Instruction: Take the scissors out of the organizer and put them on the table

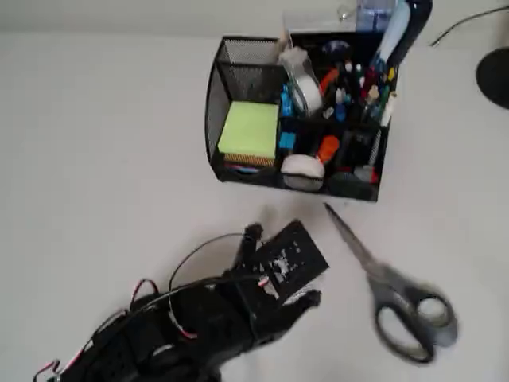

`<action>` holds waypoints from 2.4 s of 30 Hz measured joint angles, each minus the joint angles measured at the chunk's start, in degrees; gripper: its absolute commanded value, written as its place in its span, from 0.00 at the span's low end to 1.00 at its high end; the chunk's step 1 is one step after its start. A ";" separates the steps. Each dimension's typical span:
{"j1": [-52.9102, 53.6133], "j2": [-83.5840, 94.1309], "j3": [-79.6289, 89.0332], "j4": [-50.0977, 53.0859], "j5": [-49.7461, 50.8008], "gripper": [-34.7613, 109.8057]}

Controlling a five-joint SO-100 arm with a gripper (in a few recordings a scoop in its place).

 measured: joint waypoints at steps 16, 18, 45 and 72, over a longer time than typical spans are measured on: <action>-29.62 -1.41 -6.33 10.90 60.12 0.24; -32.61 -1.32 -6.50 14.15 65.04 0.24; -39.11 -1.58 -1.05 17.14 76.20 0.24; -39.11 -1.58 -1.05 17.14 76.20 0.24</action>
